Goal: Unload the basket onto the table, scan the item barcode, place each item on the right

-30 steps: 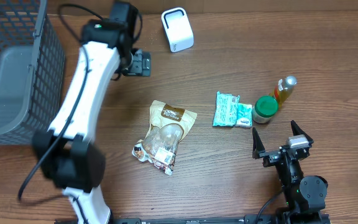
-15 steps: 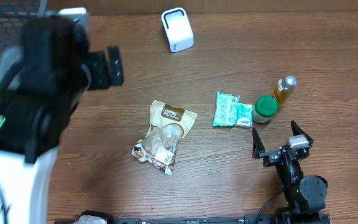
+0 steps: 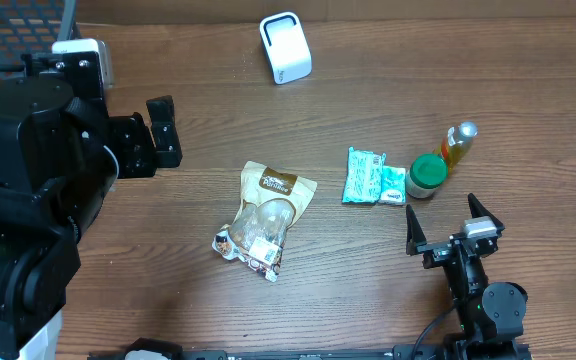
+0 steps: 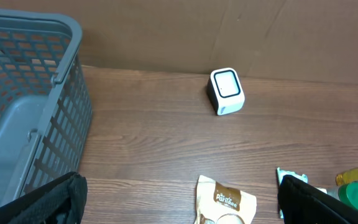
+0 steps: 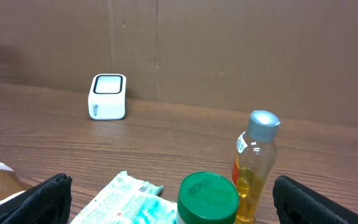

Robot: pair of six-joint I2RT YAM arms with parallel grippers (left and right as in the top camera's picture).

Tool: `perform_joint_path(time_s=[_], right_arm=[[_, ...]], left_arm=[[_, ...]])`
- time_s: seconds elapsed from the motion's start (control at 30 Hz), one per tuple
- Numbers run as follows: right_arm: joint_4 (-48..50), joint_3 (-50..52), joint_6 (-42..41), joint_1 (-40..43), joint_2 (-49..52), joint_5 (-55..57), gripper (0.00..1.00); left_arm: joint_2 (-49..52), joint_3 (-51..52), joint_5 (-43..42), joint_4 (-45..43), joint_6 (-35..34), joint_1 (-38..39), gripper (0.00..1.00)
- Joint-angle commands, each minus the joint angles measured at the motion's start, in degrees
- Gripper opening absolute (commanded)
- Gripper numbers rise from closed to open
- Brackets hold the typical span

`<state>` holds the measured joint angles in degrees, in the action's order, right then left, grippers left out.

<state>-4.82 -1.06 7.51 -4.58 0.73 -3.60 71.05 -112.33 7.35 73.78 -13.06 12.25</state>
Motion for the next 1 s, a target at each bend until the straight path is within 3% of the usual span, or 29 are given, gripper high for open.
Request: perform_joint_path(time_s=[0.0,0.17,0.53,0.87,0.97], right_arm=[[0.2,0.6,0.1,0.2,-0.6,0.5,1.00],[0.2,0.6,0.1,0.2,-0.6,0.5,1.00],[0.2,0.6,0.1,0.2,-0.6,0.5,1.00],[0.2,0.6,0.1,0.2,-0.6,0.5,1.00],[0.2,0.6,0.1,0.2,-0.6,0.5,1.00]], left_arm=[[-0.7,0.0,0.6,0.0,0.9,-0.3,1.00],[-3.9,5.4,0.6,-0.1,0.9,-0.3,1.00],[-15.7,33.8,0.5,-0.1,0.9,-0.3,1.00],[-21.5,54.0,0.5,-0.1,0.9,-0.3,1.00],[-23.2,59.3,0.6,-3.8,0.7,-0.3,1.00]])
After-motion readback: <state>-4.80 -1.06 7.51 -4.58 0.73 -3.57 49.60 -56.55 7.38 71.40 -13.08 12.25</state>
